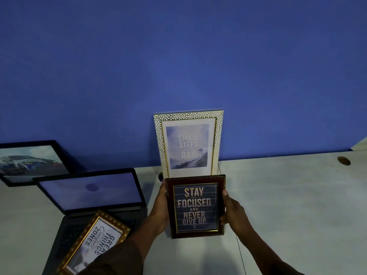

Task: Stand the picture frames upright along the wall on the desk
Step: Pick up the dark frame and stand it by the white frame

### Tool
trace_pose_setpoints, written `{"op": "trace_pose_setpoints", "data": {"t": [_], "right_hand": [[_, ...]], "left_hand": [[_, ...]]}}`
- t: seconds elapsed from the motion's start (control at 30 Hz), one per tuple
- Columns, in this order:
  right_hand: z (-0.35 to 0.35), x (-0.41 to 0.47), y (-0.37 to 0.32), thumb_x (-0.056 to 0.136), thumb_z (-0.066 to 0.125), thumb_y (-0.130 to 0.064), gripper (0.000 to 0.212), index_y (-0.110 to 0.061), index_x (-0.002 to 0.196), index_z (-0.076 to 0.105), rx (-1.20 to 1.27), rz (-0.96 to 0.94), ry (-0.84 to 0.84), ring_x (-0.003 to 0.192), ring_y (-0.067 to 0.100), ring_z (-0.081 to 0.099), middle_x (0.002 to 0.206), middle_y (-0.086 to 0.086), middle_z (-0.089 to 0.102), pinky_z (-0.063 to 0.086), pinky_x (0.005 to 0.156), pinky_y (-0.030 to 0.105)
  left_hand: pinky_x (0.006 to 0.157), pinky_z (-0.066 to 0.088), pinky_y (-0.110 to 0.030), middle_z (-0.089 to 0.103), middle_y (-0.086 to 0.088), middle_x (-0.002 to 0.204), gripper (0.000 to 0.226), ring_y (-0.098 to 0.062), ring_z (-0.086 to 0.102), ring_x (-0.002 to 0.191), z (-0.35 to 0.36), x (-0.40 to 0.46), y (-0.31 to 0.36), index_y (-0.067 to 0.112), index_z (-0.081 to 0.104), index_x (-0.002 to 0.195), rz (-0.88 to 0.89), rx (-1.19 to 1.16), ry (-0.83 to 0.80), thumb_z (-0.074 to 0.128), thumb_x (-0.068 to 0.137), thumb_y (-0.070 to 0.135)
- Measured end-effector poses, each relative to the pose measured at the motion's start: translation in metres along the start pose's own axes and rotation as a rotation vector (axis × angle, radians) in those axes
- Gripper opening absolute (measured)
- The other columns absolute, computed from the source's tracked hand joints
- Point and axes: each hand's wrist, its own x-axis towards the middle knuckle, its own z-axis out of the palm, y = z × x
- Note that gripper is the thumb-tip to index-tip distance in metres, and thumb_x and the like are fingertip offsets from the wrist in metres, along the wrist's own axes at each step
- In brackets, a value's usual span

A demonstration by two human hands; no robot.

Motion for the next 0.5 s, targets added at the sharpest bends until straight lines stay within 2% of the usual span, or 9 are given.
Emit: {"op": "trace_pose_setpoints", "data": {"t": [0.1,0.2,0.27,0.33,0.43,0.5], "right_hand": [[0.002,0.006,0.010,0.089,0.024,-0.067,0.050,-0.038,0.102,0.062,0.050,0.030,-0.017,0.080,0.016,0.077,0.093,-0.019,0.071,0.061,0.070,0.023],[0.004,0.005,0.016,0.100,0.025,-0.056,0.040,-0.039,0.107,0.061,0.099,0.064,-0.032,0.092,0.016,0.073,0.100,-0.014,0.069,0.056,0.062,0.014],[0.004,0.004,0.018,0.104,0.025,-0.052,0.038,-0.039,0.108,0.061,0.098,0.087,-0.040,0.099,0.020,0.071,0.103,-0.012,0.067,0.053,0.063,0.011],[0.005,0.003,0.020,0.103,0.025,-0.054,0.040,-0.039,0.108,0.062,0.092,0.090,-0.045,0.103,0.022,0.071,0.105,-0.010,0.068,0.056,0.073,0.018],[0.007,0.001,0.025,0.101,0.027,-0.058,0.039,-0.042,0.107,0.062,0.093,0.070,-0.023,0.105,0.022,0.069,0.111,-0.007,0.068,0.055,0.098,0.040],[0.009,-0.003,0.025,0.102,0.027,-0.057,0.039,-0.040,0.108,0.062,0.083,0.046,-0.006,0.100,0.019,0.069,0.111,-0.006,0.069,0.053,0.097,0.038]], "left_hand": [[0.078,0.056,-0.039,0.080,-0.014,0.105,0.066,-0.027,0.079,0.088,0.001,0.009,-0.007,0.015,0.076,0.110,-0.042,0.001,0.012,0.034,0.099,0.065],[0.073,0.057,-0.037,0.081,-0.014,0.098,0.061,-0.025,0.079,0.078,0.004,0.011,-0.014,0.015,0.076,0.103,-0.086,0.013,0.008,0.036,0.100,0.062],[0.071,0.058,-0.036,0.081,-0.013,0.096,0.061,-0.025,0.079,0.076,0.004,0.012,-0.018,0.015,0.075,0.103,-0.096,0.018,0.016,0.035,0.101,0.061],[0.068,0.058,-0.034,0.082,-0.012,0.093,0.062,-0.024,0.079,0.074,0.002,0.012,-0.020,0.015,0.074,0.107,-0.086,0.040,0.041,0.033,0.101,0.061],[0.051,0.056,-0.024,0.081,-0.008,0.079,0.065,-0.018,0.078,0.062,0.003,0.005,-0.020,0.012,0.072,0.110,-0.076,0.074,0.120,0.030,0.103,0.060],[0.051,0.052,-0.025,0.079,-0.006,0.078,0.065,-0.018,0.075,0.064,0.004,0.002,-0.019,0.012,0.071,0.113,-0.080,0.091,0.170,0.027,0.104,0.059]]}}
